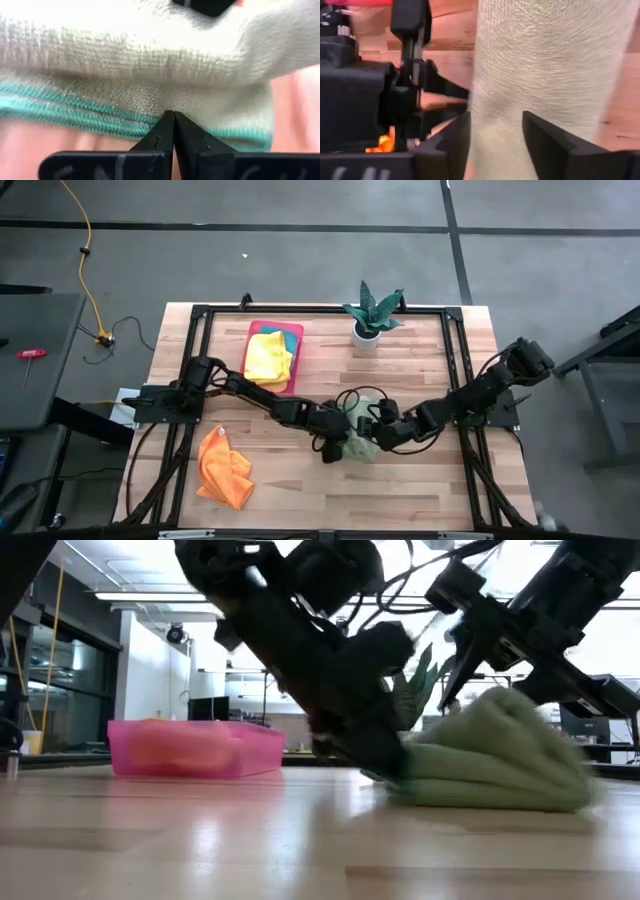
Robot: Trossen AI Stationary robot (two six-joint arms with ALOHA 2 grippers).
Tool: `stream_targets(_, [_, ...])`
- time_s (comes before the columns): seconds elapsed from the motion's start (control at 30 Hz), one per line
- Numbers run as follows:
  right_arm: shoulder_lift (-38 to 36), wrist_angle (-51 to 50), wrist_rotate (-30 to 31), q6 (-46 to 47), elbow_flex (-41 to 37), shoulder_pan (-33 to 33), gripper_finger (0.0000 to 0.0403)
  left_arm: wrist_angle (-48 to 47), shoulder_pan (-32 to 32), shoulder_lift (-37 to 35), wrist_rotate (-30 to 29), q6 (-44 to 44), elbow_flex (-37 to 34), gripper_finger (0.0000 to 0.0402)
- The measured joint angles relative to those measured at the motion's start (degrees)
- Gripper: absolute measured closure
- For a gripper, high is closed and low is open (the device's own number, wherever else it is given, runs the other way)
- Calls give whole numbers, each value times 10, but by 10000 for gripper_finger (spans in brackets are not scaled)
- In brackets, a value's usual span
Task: Fold microfiber towels
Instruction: Fold the green microfiber towel
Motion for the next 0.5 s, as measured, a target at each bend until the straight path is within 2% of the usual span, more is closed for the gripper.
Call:
stream_targets(0.1, [-19,-36,9,-13,0,-1,204,-81,3,-28,-26,61,0,402])
stream_targets(0.2, [-49,-98,13,-14,0,-4,189,-149,9,-59,-61,104,-3,402])
stream_targets(0.3, [-78,-139,28,-16,0,-5,186,-146,20,-94,-66,114,-14,402])
stream_targets(0.37, [-93,-158,37,-19,0,-7,186,-102,25,-106,-63,100,-20,402])
stream_targets(0.5, [-114,-174,52,-30,0,-9,185,-137,26,-110,-67,84,-26,401])
